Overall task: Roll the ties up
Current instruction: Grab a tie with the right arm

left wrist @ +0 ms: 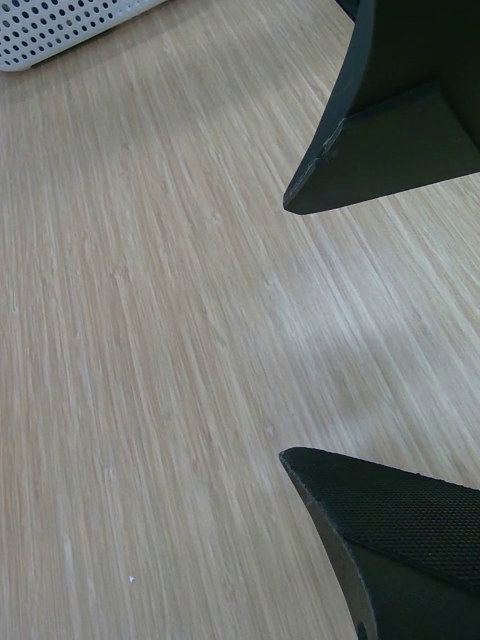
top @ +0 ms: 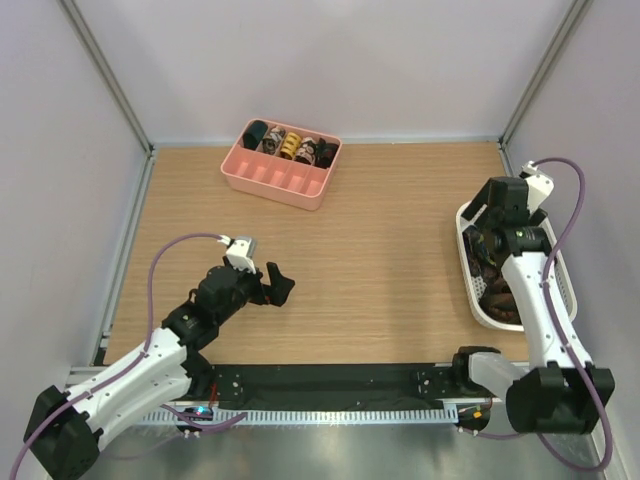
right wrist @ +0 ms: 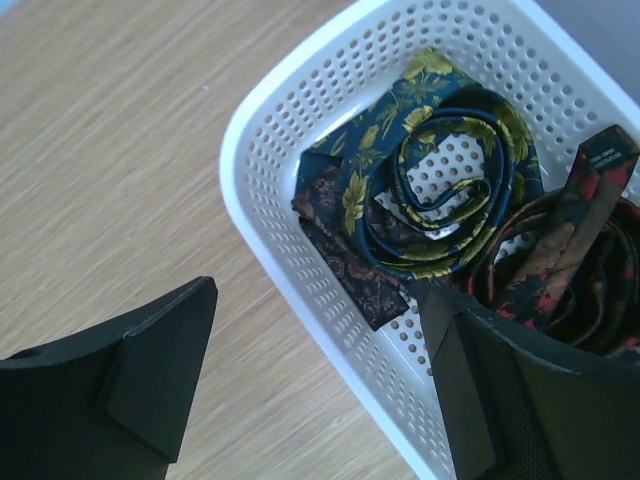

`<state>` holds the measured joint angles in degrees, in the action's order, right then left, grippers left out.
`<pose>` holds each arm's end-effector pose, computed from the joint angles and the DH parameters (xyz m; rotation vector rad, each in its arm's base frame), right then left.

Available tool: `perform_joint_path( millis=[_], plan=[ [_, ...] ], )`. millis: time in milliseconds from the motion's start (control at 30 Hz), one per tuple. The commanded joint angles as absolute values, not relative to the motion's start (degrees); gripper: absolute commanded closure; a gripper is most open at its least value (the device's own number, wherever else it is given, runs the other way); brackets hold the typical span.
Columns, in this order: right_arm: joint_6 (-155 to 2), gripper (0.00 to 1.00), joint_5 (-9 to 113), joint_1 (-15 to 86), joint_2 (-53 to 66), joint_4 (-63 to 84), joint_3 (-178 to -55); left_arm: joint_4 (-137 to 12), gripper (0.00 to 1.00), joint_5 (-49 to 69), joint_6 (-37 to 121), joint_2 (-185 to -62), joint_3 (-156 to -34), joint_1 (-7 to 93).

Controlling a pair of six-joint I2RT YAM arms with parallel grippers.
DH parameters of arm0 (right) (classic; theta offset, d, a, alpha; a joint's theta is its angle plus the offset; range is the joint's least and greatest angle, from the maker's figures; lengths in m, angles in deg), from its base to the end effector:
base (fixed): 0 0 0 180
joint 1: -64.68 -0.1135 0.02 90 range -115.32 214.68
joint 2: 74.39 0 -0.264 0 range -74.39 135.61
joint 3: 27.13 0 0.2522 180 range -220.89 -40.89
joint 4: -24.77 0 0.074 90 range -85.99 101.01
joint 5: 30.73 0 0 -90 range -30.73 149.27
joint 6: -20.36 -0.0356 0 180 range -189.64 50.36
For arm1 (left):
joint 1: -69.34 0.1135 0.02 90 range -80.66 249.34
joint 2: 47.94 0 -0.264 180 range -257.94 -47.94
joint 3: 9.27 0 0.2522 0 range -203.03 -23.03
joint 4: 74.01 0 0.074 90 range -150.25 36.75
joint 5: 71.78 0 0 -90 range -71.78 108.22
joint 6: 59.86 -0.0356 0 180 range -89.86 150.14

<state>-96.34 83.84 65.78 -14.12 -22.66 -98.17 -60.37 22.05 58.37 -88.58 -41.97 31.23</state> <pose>0.2218 -0.0191 0.3264 0.7413 2.0210 -0.2163 0.1362 -0.1038 0.2103 0.1277 2.0081 -0.6920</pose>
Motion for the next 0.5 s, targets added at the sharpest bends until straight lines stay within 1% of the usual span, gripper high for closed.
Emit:
perform_joint_path(
  millis=[0, 100, 333, 433, 467],
  plan=[
    [-95.13, 0.09, 79.33, 70.90, -8.06, -23.27, -100.57, -61.65, 0.00, 21.56, 58.17, -88.81, -42.98, 31.37],
    [-95.74, 0.06, 75.02, 74.86, -4.36, -19.33, -99.26, -61.57, 0.00, 21.56, 58.26, -88.99, -43.07, 31.37],
    [-99.78, 0.06, 70.96, 79.09, 5.48, -12.11, -98.37, -61.92, 0.00, 21.56, 58.26, -90.30, -43.42, 31.37],
    [-101.36, 0.09, 70.17, 79.79, 10.13, -7.90, -98.72, -61.92, 0.00, 21.47, 58.26, -90.74, -43.59, 31.37],
    [-101.98, 0.11, 69.82, 79.97, 11.29, -7.37, -99.07, -61.92, 0.00, 21.56, 58.26, -90.74, -43.59, 31.37]
  ],
)
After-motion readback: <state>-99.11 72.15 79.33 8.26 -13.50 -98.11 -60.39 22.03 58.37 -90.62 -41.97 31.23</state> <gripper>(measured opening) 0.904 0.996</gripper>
